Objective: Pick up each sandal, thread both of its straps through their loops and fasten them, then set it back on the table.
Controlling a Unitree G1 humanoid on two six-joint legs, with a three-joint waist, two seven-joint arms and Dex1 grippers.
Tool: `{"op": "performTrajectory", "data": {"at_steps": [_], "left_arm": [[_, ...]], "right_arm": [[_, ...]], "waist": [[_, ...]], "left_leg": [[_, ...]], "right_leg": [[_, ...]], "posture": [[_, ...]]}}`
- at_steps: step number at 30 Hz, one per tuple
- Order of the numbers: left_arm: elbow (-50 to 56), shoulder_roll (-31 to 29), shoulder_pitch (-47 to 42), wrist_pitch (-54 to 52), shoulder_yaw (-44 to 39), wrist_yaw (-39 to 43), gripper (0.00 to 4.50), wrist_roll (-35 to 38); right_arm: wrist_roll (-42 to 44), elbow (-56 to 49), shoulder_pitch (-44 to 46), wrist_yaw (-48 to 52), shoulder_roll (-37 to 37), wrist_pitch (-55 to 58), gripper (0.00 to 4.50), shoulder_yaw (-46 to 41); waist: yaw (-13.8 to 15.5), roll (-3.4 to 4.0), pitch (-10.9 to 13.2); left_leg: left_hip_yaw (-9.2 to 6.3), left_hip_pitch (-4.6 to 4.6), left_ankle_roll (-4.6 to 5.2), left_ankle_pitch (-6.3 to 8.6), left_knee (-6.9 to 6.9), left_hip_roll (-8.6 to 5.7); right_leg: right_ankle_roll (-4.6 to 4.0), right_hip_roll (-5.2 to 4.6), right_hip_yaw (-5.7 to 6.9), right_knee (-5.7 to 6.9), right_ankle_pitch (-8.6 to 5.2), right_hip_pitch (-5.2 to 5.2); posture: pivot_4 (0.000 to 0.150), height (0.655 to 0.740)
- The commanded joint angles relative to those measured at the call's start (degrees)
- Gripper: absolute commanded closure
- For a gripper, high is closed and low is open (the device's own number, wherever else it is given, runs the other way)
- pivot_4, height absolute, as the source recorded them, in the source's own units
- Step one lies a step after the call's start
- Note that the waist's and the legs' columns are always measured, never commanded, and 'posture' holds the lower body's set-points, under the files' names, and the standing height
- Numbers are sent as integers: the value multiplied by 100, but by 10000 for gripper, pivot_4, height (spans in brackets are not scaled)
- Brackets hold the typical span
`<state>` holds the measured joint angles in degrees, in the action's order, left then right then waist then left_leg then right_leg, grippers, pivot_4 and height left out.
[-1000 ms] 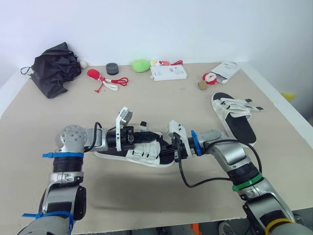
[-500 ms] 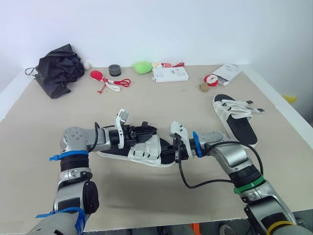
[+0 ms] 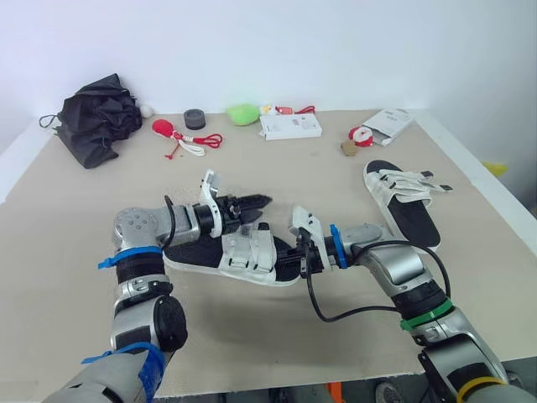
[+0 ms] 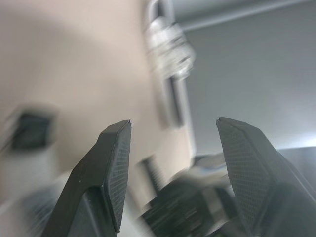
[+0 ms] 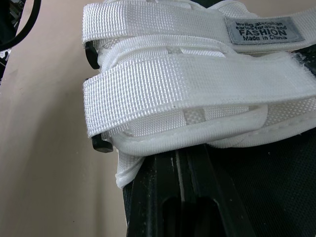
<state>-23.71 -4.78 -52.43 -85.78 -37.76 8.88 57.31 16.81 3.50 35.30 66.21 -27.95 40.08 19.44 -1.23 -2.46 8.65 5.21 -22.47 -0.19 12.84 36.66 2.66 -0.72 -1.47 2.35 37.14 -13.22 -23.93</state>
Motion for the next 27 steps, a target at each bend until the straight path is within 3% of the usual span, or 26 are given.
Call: {"op": "performTrajectory", "data": {"at_steps": [1,4,6,9,13,17,22,27], "left_arm": [[310,-52,-226,-174,-137,204,16487,525],[844,-344,-90,-261,299,719,16487,664],[1561,-735,256,-39,1030,1304,16487,489],[2956,-1810,1153,1374,2540,2993,16487,-305],[3326,-2774,2071,3761,3428,4702,16487,-1545],[3235,-3168,2663,5412,3669,5479,16487,-2363],[3487,-3214,2880,5592,3566,5568,16487,-2267],[3830,-3798,3469,6209,3531,6041,16487,-2597]], "right_arm": [[-104,158,-112,-96,-62,70,45000,49],[-59,20,-98,-107,-144,100,45000,-60],[-47,-174,-113,-158,-218,80,45000,-139],[110,-700,-184,-303,-314,238,45000,-364],[416,-1267,-233,-574,-336,554,45000,-751],[641,-1796,-349,-658,-548,798,45000,-1019],[973,-2332,-634,-608,-1056,981,45000,-1397],[1537,-2970,-1338,-478,-1706,1125,45000,-2141]], "waist": [[-1,0,0],[-1,-2,5],[-4,3,11],[0,13,17],[35,20,24],[39,26,30],[49,23,32],[61,24,33]], "left_leg": [[0,0,-1,0,0,0],[0,1,-7,-3,-1,0],[0,0,-12,-6,-3,0],[6,0,-45,-14,-20,-2],[8,-21,-82,-21,-28,-1],[4,-49,-32,5,-27,1],[5,-99,-15,14,-16,4],[13,-104,9,36,-11,0]], "right_leg": [[0,0,0,0,0,0],[0,0,1,0,0,-1],[0,1,0,1,1,-4],[-9,1,-12,1,-2,-15],[-96,-1,-7,3,9,-41],[-108,-1,-1,2,5,-69],[-84,7,-1,3,-8,-111],[-33,1,-8,1,-39,-111]], "posture": [[1500,7400],[1500,7400],[1500,7400],[1500,7400],[1500,7400],[1500,7400],[1500,7400],[1500,7400]]}}
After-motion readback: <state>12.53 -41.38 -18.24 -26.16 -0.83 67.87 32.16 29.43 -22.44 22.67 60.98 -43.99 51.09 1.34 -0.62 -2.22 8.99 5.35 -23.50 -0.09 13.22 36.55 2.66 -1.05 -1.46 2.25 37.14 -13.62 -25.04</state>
